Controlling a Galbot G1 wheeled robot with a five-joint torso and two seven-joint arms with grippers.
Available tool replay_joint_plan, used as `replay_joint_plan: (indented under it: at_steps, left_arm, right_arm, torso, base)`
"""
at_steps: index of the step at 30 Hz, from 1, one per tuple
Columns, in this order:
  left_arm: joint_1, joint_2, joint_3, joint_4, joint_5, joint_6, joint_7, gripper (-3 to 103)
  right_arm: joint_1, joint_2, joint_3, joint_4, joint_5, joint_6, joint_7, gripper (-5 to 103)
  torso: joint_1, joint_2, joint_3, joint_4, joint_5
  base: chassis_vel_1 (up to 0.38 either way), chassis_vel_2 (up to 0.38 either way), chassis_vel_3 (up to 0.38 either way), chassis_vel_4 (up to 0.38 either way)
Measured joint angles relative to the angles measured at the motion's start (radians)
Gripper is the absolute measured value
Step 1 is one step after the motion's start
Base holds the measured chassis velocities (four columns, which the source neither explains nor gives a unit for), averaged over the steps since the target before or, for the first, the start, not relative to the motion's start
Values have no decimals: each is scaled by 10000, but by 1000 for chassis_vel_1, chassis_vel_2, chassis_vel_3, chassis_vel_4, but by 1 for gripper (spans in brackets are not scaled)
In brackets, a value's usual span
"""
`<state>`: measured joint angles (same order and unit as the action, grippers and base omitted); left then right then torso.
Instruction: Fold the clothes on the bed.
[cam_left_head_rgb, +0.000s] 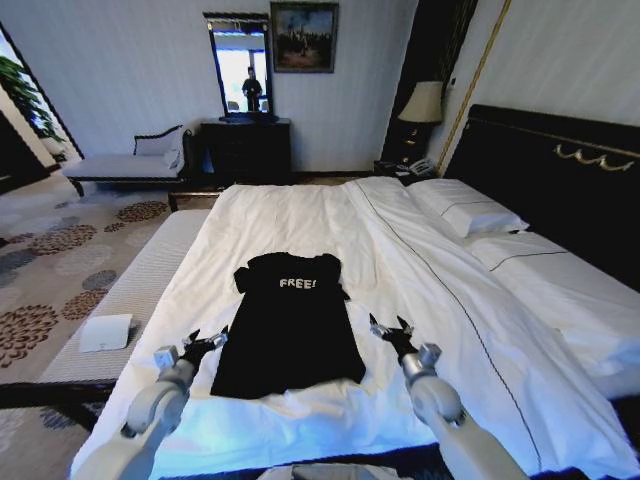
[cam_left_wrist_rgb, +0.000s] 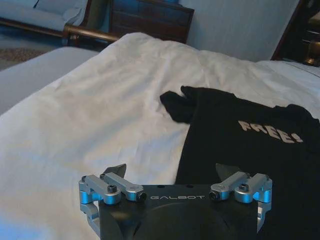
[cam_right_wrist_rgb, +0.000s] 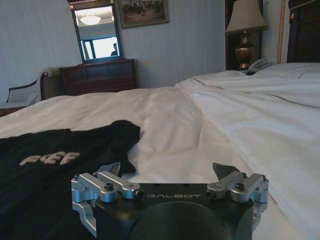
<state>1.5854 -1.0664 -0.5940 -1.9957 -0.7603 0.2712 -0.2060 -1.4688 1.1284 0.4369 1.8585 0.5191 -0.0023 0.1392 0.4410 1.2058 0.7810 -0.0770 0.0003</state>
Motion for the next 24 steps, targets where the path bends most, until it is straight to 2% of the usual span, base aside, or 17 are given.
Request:
replay_joint_plan:
  at_steps: [6,15,22,24]
  left_arm:
    - [886,-299,-333,-250,548,-200,198,100]
    - [1789,-421,-604,-707,509,-353,373,100]
    - [2417,-500,-944,-908,315,-444,422,100]
    - [2484,-517,-971,-912,310,-451,435,103]
  right_arm:
    - [-1415,589,470,754,108,135,-371,100]
    - [-3340,1644,575,2109,514,-62,-718,100]
    - [-4240,1730,547,2372,654,-36,-1449,100]
    - [-4348,1712,503,2335,698,-31,-1529,100]
  torso:
    - [0,1,0,-1,-4]
    - [1,2,0,-2,-5]
    - [1,1,1,-1,-4]
    - [1,1,1,-1,-4]
  base:
    - [0,0,0,0]
    - [0,0,0,0]
    - [0,0,0,0]
    - [0,0,0,0]
